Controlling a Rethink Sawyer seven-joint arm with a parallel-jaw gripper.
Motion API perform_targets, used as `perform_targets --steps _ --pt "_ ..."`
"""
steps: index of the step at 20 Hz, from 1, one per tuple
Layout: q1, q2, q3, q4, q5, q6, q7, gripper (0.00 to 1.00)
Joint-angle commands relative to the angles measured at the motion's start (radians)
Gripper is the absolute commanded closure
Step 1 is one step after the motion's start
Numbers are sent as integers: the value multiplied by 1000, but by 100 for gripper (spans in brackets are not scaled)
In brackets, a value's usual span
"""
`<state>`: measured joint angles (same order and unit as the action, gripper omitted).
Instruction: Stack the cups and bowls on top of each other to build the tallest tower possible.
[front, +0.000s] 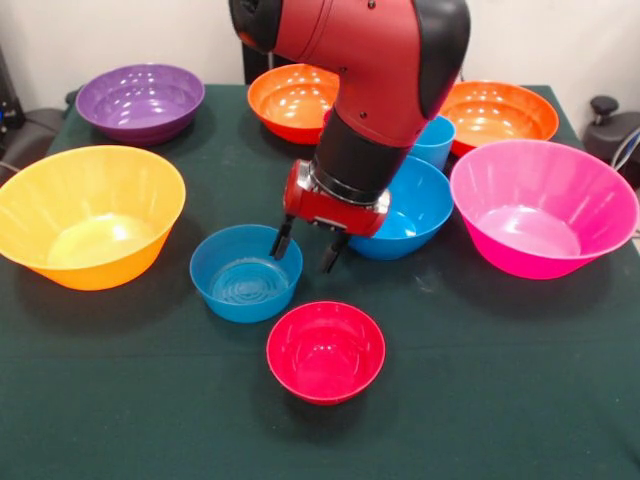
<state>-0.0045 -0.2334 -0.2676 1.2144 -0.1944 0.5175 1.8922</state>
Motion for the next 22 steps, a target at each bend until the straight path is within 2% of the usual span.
perform_targets --steps 1,6,13,18,22 --pt "-43 69 148 -100 -61 59 -125 0" --pt "-59 71 169 -99 -68 41 -139 0" --pt "-82 47 188 -39 -85 6 -134 0" --pt "-89 41 198 -24 -92 8 -125 0" --pt "-101 46 222 -45 -78 47 -142 0"
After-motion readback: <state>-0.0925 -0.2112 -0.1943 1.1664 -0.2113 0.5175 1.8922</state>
